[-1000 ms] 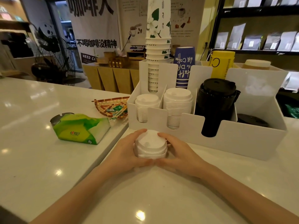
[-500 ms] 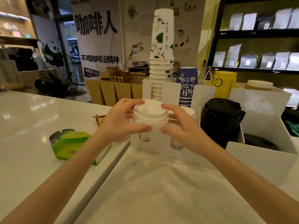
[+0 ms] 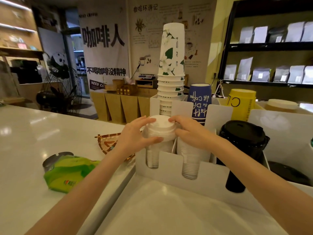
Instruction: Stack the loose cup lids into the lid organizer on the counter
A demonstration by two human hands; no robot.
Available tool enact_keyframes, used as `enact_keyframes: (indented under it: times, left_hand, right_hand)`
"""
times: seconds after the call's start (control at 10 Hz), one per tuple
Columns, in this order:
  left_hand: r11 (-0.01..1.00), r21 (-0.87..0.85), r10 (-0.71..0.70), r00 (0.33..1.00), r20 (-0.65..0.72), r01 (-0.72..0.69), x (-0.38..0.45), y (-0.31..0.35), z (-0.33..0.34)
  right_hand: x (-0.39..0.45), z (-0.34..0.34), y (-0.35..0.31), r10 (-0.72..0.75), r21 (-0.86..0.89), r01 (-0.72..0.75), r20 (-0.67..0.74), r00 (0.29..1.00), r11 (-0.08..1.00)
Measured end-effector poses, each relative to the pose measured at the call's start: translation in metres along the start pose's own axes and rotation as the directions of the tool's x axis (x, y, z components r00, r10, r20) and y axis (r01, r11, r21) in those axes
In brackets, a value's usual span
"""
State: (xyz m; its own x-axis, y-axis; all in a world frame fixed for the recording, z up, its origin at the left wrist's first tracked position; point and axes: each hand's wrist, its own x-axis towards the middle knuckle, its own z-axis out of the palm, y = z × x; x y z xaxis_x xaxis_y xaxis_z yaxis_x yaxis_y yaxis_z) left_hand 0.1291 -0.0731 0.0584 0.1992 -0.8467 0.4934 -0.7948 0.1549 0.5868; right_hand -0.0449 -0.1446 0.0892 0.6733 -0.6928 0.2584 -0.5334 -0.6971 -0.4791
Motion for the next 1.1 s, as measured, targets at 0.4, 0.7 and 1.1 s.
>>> enact_keyframes:
  times: [0.4, 0.7, 1.1]
  left_hand:
    - [0.988, 0.144, -0.072, 0.993, 0.091, 0.058, -0.007, -0.010, 0.007]
    - [0.965, 0.254, -0.001, 0.965, 0.262, -0.068, -0.004, -0.005, -0.004]
    - [0.888, 0.447, -0.151, 0.849, 0.507, -0.109, 0.025, 0.024, -0.032]
  right_hand:
    - [0.004, 0.007, 0.003, 0.053, -0.223, -0.024, 0.126, 0.991, 0.974]
    - [0.002, 0.010, -0.003, -0.009, -0.387, 0.043, 0.090, 0.996, 0.921]
    - [-0.038, -0.020, -0.022, -0.082, -0.072, 0.081, -0.008, 0.997, 0.994]
